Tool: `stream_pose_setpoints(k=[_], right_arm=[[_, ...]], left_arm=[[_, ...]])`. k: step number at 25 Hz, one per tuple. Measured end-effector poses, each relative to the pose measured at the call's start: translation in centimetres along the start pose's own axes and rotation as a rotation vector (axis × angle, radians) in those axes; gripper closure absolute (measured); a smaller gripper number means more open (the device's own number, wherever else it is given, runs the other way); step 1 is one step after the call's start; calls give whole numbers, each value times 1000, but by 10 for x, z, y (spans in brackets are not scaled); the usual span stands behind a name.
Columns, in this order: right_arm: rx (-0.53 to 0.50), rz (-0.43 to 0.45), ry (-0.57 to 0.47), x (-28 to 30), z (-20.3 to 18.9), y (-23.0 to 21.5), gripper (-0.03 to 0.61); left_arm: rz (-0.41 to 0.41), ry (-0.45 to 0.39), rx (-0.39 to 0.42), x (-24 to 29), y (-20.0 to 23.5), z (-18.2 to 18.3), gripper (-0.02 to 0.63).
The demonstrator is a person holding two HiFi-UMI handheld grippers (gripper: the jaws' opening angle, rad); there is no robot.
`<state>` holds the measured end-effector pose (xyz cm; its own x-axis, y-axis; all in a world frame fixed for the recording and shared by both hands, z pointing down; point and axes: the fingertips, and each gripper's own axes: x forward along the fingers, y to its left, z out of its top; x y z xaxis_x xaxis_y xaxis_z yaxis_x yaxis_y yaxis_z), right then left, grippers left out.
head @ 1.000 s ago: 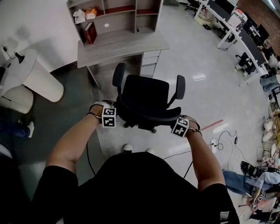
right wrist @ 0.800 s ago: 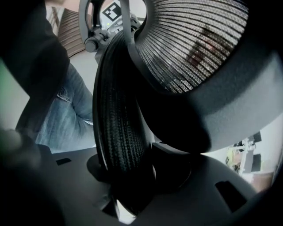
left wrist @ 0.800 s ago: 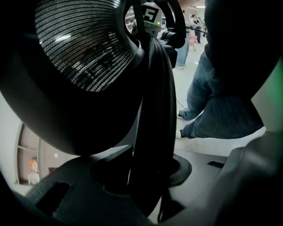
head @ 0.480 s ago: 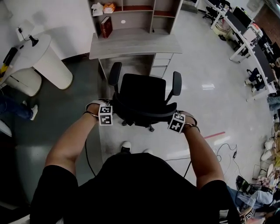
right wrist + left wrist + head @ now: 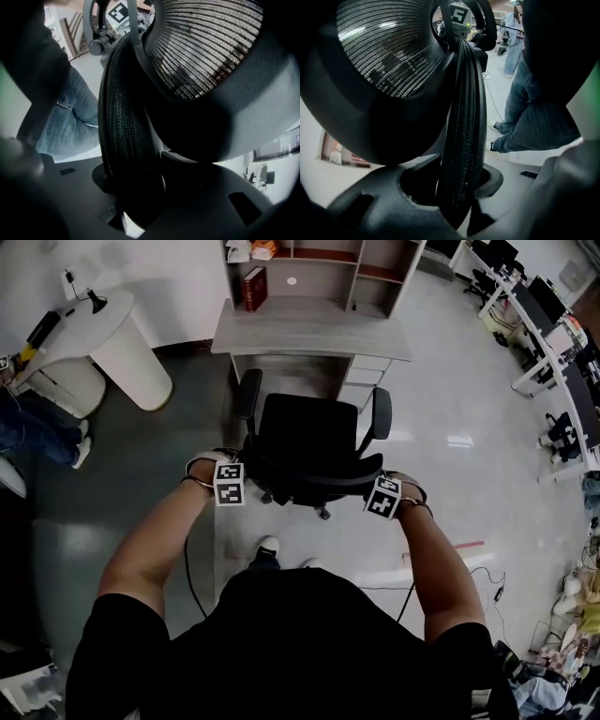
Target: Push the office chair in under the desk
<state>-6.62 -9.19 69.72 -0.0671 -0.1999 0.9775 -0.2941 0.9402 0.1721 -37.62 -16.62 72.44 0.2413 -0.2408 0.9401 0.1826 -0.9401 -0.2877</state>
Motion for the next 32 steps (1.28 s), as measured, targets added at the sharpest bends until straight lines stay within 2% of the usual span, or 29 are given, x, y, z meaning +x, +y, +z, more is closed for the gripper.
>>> stream_pose_setpoints(k=[15,32], right_arm=[[-84,-8,-28,5,2,-15,391],[-102,-9,-41,7,5,-25,390]], left_arm=[[37,44,-78,-3,-11,-1,477],[67,60,-72,0,-6,-5,492]])
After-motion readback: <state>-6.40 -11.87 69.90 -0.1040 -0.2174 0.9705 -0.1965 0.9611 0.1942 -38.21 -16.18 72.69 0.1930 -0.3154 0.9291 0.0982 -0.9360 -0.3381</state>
